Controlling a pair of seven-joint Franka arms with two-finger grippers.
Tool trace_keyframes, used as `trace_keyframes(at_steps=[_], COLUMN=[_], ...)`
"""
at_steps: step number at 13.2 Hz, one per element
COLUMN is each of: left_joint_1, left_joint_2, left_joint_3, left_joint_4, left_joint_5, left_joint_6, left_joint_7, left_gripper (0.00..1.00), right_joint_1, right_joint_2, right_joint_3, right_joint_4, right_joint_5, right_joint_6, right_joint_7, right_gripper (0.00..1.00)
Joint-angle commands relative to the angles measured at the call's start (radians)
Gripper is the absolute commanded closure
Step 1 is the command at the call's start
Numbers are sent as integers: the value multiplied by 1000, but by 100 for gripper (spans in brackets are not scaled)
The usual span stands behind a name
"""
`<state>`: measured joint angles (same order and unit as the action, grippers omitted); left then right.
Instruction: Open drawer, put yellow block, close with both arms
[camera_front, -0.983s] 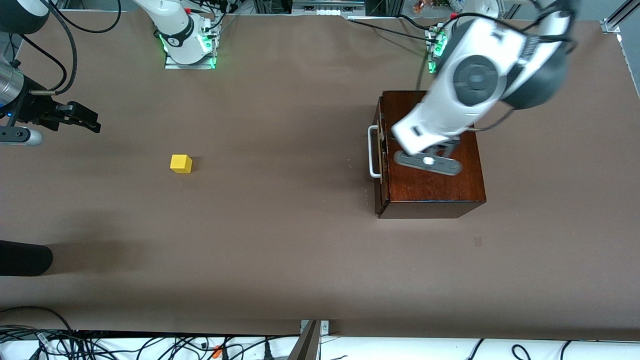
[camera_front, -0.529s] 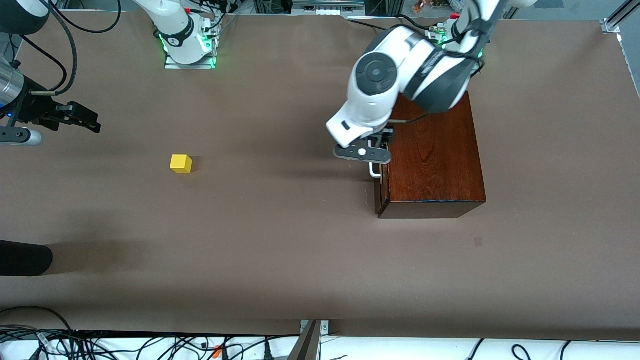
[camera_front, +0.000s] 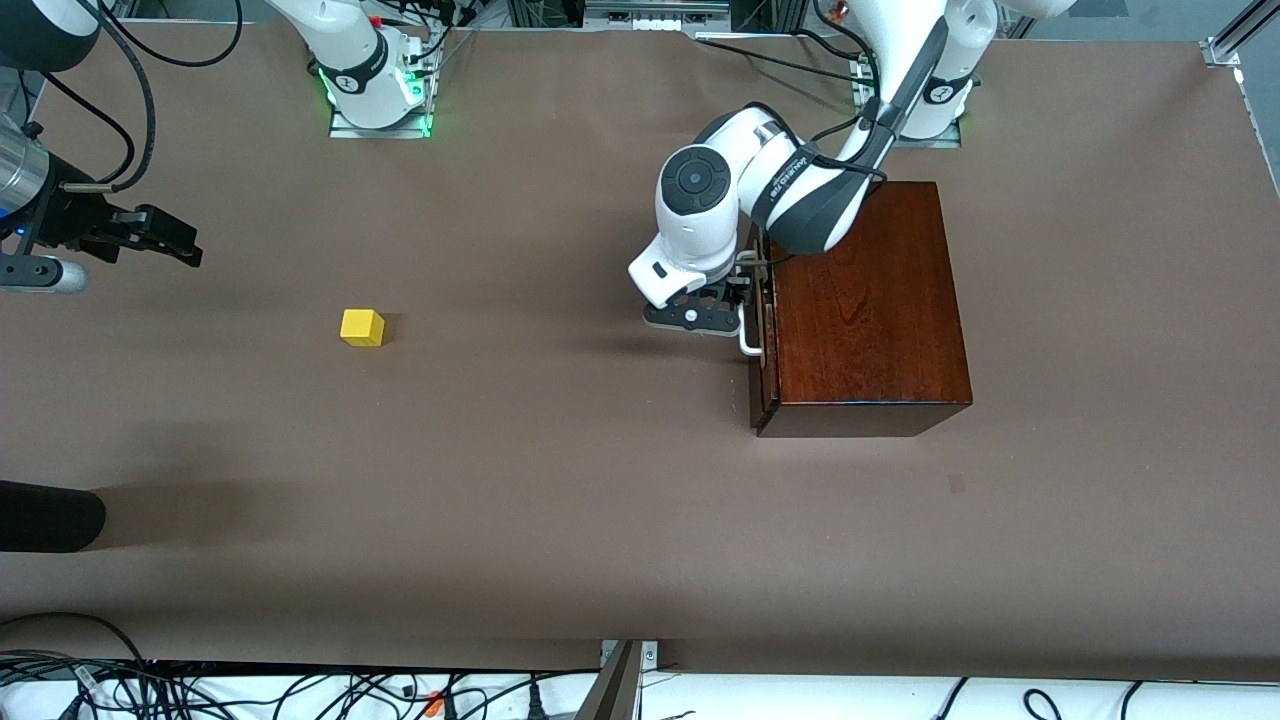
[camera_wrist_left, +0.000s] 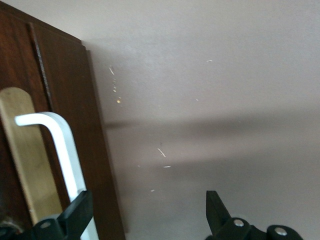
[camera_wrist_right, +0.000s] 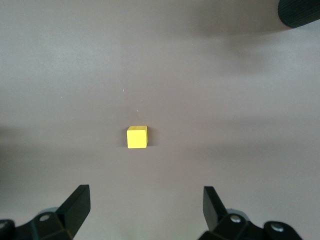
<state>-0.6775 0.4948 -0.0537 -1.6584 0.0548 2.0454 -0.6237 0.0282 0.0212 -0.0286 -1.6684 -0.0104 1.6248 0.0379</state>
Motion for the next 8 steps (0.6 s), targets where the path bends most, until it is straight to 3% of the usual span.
trace_keyframes(at_steps=[1,8], left_joint_1=[-7,-8], left_joint_2=[-48,-61], left_joint_3=[6,8], left_joint_4=[-26,-14], left_joint_5=[42,111], left_joint_6=[-33,-80], left_joint_7=[-57,-82], left_gripper=[0,0], right_joint_1=[-1,-1], right_joint_2=[-4,-4], right_joint_3=[1,1], right_joint_4=[-5,-5], right_joint_5=[-10,-10], right_joint_6=[0,-2], right_joint_7=[11,13], right_gripper=[0,0])
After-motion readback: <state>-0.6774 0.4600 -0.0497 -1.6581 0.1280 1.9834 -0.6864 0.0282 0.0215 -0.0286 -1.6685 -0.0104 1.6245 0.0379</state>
